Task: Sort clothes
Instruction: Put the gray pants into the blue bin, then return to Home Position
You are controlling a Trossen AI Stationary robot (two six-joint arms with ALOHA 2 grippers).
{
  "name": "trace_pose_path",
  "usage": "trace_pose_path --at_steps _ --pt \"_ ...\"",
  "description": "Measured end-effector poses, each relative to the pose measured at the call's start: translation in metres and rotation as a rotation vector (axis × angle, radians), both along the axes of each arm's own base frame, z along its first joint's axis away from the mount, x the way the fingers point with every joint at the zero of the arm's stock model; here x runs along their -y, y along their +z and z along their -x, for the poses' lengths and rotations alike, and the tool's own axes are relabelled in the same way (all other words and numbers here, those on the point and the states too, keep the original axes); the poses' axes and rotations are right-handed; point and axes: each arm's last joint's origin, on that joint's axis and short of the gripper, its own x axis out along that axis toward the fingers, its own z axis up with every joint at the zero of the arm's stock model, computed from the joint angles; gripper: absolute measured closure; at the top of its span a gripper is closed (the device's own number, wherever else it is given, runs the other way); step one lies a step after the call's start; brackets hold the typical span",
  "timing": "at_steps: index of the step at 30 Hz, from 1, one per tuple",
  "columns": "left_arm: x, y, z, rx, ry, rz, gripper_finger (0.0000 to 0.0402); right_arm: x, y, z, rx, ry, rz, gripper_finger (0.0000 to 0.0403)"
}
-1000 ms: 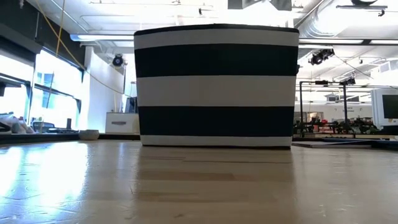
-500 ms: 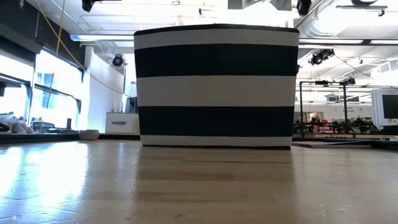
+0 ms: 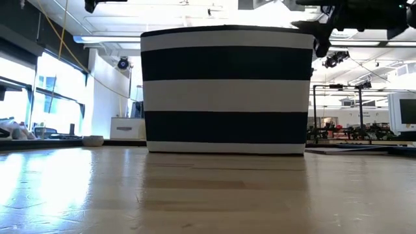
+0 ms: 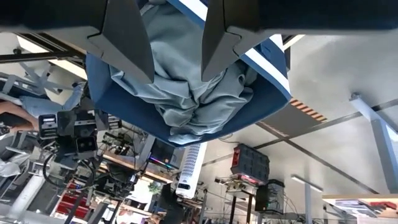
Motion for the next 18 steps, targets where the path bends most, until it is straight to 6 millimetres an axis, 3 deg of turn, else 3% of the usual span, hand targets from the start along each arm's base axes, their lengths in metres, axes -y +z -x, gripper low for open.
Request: trace_pose_path --at_steps 4,10,18 --pt "0.0 0.0 0.0 0.0 0.0 0.0 0.0271 0.0 -0.011 0.0 -0.037 0.0 -0.012 0.0215" --pt "0.0 0.0 0.0 0.0 0.0 -0.001 0.0271 -0.002 -0.009 0.002 -0.004 -0.001 0.004 0.0215" --pt "0.0 0.0 0.0 0.0 0.0 -0.001 0.0271 -0.028 0.017 0.043 0.224 -0.105 0.261 0.0215"
